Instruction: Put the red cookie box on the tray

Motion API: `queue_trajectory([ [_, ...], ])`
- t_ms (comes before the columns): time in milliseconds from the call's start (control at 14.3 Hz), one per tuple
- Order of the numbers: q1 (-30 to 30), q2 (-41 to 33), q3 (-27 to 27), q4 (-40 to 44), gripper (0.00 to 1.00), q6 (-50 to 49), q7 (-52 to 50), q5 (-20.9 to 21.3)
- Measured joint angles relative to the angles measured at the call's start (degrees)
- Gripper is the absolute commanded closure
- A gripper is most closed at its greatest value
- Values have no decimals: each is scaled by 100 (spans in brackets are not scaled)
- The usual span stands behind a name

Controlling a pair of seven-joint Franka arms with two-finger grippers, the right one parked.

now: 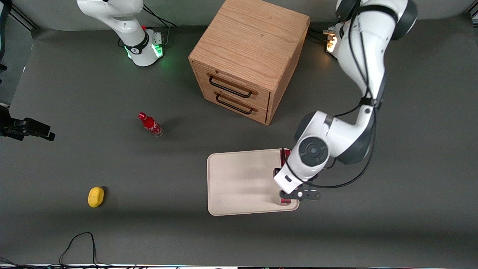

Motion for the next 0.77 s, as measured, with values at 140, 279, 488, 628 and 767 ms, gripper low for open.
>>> queue_trajectory([
  [140, 264, -752, 5, -513, 0, -359, 201, 10],
  [279, 522, -1481, 3, -914, 0, -891, 785, 12],
  [488, 920, -2589, 9, -1580, 0, -1385, 1243, -14],
  [628, 1277, -3411, 14, -2200, 0, -1465, 1402, -170],
  [767, 1566, -4359, 20, -2889, 0, -1535, 1936, -276],
])
